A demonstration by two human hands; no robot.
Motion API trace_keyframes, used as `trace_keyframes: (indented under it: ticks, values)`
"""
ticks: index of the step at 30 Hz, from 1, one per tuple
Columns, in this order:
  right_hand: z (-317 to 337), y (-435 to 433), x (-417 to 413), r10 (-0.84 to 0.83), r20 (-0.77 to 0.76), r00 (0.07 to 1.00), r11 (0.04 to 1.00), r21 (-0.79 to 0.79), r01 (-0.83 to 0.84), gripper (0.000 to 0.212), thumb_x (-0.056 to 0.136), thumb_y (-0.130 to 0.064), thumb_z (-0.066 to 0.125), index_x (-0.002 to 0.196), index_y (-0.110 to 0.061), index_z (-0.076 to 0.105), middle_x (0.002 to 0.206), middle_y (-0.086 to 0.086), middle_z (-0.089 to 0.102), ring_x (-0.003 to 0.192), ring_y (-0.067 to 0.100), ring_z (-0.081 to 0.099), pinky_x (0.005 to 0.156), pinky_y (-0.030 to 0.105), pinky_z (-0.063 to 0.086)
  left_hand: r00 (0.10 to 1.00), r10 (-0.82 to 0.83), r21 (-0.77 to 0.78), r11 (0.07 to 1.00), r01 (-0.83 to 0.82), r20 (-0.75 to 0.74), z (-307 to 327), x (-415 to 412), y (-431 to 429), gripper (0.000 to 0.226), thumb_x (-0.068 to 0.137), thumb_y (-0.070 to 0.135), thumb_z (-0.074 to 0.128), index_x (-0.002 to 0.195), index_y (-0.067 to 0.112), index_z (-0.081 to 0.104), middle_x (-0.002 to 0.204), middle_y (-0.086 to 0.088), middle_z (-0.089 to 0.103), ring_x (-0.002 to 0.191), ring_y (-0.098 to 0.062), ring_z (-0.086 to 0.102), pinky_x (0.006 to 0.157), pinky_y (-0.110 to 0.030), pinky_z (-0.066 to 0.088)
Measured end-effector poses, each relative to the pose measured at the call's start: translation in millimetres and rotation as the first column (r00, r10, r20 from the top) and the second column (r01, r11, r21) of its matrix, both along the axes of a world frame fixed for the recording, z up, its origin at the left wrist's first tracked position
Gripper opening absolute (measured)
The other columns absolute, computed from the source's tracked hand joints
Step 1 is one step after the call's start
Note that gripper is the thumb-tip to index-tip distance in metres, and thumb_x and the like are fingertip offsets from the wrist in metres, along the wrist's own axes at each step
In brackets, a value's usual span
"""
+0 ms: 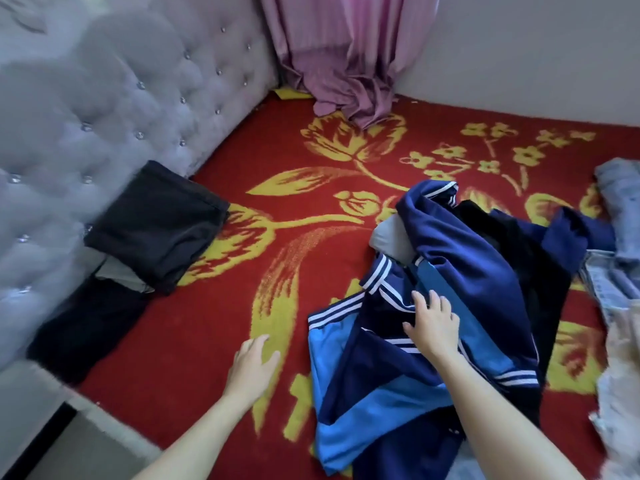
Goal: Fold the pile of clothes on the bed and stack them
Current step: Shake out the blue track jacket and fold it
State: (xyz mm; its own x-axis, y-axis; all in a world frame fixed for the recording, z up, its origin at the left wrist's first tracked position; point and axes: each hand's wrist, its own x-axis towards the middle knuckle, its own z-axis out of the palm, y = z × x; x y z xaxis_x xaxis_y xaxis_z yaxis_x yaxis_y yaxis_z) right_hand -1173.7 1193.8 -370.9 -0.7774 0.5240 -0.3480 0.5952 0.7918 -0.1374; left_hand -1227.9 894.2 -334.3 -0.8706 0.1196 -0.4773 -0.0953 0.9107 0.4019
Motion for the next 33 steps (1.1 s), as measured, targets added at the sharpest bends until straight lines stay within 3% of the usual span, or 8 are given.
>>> trace_keyframes:
  ticks: [5, 8, 10, 15, 20, 25, 29, 33]
  values:
    - [-2.8, 62.9, -1.7, -0.370, -0.067, 0.927, 0.927, 0.043, 0.373, 0.088, 0.084, -0.033, 0.066, 0.149, -0.022, 0.008, 0.155, 0.017, -0.002, 0.141, 0.037, 0.005, 0.110, 0.053, 0.018, 0.999, 0.029, 0.013, 0.999, -0.029, 0.015, -8.2, -10.4, -1.8, 0.044, 0.096, 0.030, 0.047, 0.138, 0.016, 0.040, 0.142, -0.007, 0.038, 0.131, -0.024, 0.035, 0.104, -0.034, 0.032]
    - [-4.1, 96.2, 3.6, -0.622, -0.091, 0.778, 0.770, -0.256, 0.585, 0.101, 0.080, -0.027, 0.072, 0.150, -0.022, 0.000, 0.157, 0.012, -0.006, 0.137, 0.040, 0.022, 0.107, 0.050, 0.025, 1.000, 0.029, 0.035, 0.999, -0.029, 0.008, -9.4, -15.1, -4.2, 0.044, 0.096, 0.029, 0.047, 0.137, 0.015, 0.040, 0.141, -0.006, 0.038, 0.131, -0.023, 0.035, 0.105, -0.033, 0.031]
    - [-11.3, 99.4, 9.7, -0.638, -0.058, 0.767, 0.722, -0.392, 0.571, 0.101, 0.077, -0.020, 0.075, 0.150, -0.020, 0.005, 0.156, 0.012, 0.011, 0.132, 0.039, 0.034, 0.105, 0.048, 0.030, 1.000, 0.026, 0.044, 0.999, -0.026, 0.012, -11.0, -16.4, -6.4, 0.043, 0.096, 0.029, 0.046, 0.137, 0.015, 0.041, 0.141, -0.006, 0.039, 0.130, -0.023, 0.037, 0.105, -0.033, 0.032]
    - [-25.0, 66.7, 17.4, -0.608, -0.109, 0.787, 0.785, -0.235, 0.574, 0.028, 0.082, -0.010, 0.058, 0.109, -0.013, 0.062, 0.112, 0.016, 0.064, 0.107, 0.035, 0.056, 0.094, 0.039, 0.034, 0.999, 0.037, 0.069, 0.997, -0.039, 0.030, -9.1, -14.7, -6.9, 0.042, 0.096, 0.029, 0.046, 0.136, 0.014, 0.042, 0.140, -0.006, 0.039, 0.128, -0.024, 0.040, 0.104, -0.034, 0.034]
    - [-5.4, 24.1, 26.5, -0.344, -0.341, 0.875, 0.937, -0.075, 0.340, 0.011, 0.079, -0.009, 0.062, 0.088, -0.008, 0.069, 0.083, 0.017, 0.066, 0.094, 0.037, 0.051, 0.081, 0.038, 0.028, 1.000, -0.006, 0.122, 0.993, 0.006, -0.001, 5.3, -7.3, -0.2, 0.044, 0.096, 0.029, 0.046, 0.137, 0.014, 0.041, 0.141, -0.006, 0.039, 0.128, -0.023, 0.039, 0.105, -0.033, 0.033]
    - [63.6, -7.5, 41.4, 0.005, -0.689, 0.725, 1.000, -0.018, -0.024, 0.006, 0.065, -0.001, 0.068, 0.070, -0.001, 0.068, 0.063, 0.008, 0.064, 0.065, 0.036, 0.058, 0.062, 0.039, 0.044, 0.987, -0.150, 0.200, 0.967, 0.158, -0.053, 33.0, 14.4, 15.0, 0.052, 0.092, 0.030, 0.054, 0.139, 0.020, 0.036, 0.142, -0.001, 0.037, 0.132, -0.018, 0.034, 0.105, -0.028, 0.029]
    - [144.1, -16.0, 54.5, -0.087, -0.717, 0.692, 0.944, -0.281, -0.173, 0.014, 0.072, 0.010, 0.069, 0.080, -0.002, 0.069, 0.074, 0.008, 0.065, 0.071, 0.013, 0.059, 0.068, 0.013, 0.038, 0.946, -0.276, 0.297, 0.901, 0.317, -0.172, 71.1, 29.9, 35.1, 0.064, 0.086, 0.028, 0.065, 0.141, 0.019, 0.034, 0.143, 0.000, 0.036, 0.132, -0.015, 0.035, 0.102, -0.019, 0.027]
    - [218.9, -27.8, 79.0, -0.137, -0.738, 0.661, 0.865, -0.415, -0.283, 0.026, 0.077, 0.011, 0.064, 0.075, -0.016, 0.067, 0.065, -0.016, 0.065, 0.070, 0.004, 0.062, 0.068, 0.013, 0.045, 0.888, -0.334, 0.391, 0.807, 0.443, -0.317, 119.5, 38.5, 54.7, 0.079, 0.076, 0.027, 0.075, 0.142, 0.017, 0.033, 0.142, -0.002, 0.038, 0.132, -0.017, 0.036, 0.104, -0.021, 0.025]
